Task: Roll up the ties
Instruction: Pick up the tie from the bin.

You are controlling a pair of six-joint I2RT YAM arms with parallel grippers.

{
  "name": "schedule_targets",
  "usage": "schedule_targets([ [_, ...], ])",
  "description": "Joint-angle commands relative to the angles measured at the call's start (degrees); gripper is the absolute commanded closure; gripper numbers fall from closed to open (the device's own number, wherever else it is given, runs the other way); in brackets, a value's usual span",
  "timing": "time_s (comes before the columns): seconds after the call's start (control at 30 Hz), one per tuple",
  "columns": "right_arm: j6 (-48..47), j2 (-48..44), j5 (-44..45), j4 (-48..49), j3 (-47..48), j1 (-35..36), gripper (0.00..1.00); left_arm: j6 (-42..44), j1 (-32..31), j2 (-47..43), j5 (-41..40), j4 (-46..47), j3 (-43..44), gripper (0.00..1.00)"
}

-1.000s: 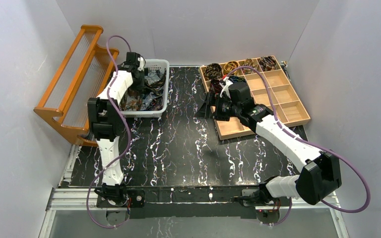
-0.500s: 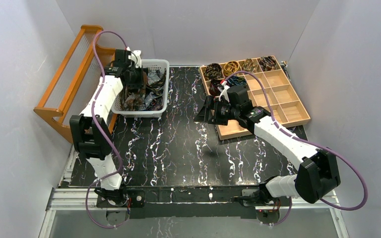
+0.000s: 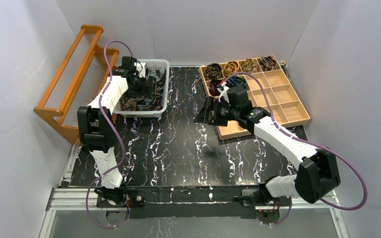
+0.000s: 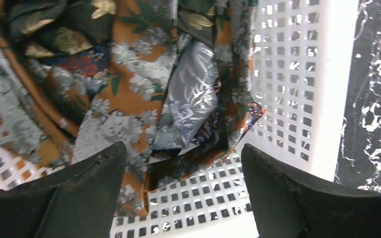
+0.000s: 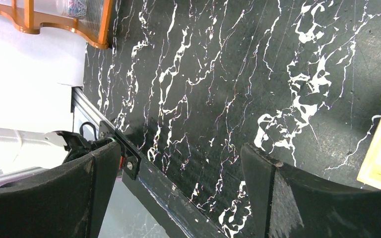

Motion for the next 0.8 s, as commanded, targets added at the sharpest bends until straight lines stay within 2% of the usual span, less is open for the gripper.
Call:
schedule_targets([
  [0.0, 0.52, -0.21, -1.27, 2.17, -0.24, -0.1, 0.01, 3.87, 0.24, -4.69, -7.29, -0.9, 0.01, 0.12],
  [0.07, 0.54, -0.05, -1.52, 2.05, -0.3, -0.09, 0.01, 5.9, 0.24, -3.59, -10.25, -2.1, 0.53, 0.06],
  [0.17, 0.74, 0.14, -1.55, 1.82, -0.28, -0.1, 0.01, 7.16, 0.32, -0.72, -14.64, -3.69, 1.91, 0.05],
  [0.27, 0.96, 0.7, -2.48, 3.41, 0.02, -0.03, 0.01, 7.04, 0.33, 2.64, -15.72, -5.43, 4.68, 0.05],
  [0.43, 0.25, 4.29, -2.88, 1.53, 3.74, -0.1, 0.01, 8.07, 0.41, 5.94, -14.87, -7.78, 6.12, 0.15],
  [0.47, 0.2, 4.56, -2.78, 1.38, 4.06, -0.05, 0.01, 8.09, 0.41, 5.84, -14.89, -7.68, 5.68, 0.18],
  [0.5, 0.26, 4.64, -2.85, 1.53, 4.15, -0.1, 0.01, 7.99, 0.41, 5.73, -15.0, -7.5, 5.29, 0.25],
  [0.67, 0.45, 4.19, -2.74, 2.01, 3.32, -0.1, 0.01, 6.7, 0.5, 3.66, -11.71, -6.15, 5.04, 0.7],
  [0.77, 0.45, 3.97, -2.35, 2.02, 2.59, -0.07, 0.01, 4.5, 0.5, 0.26, -8.66, -3.44, 4.14, 0.75],
])
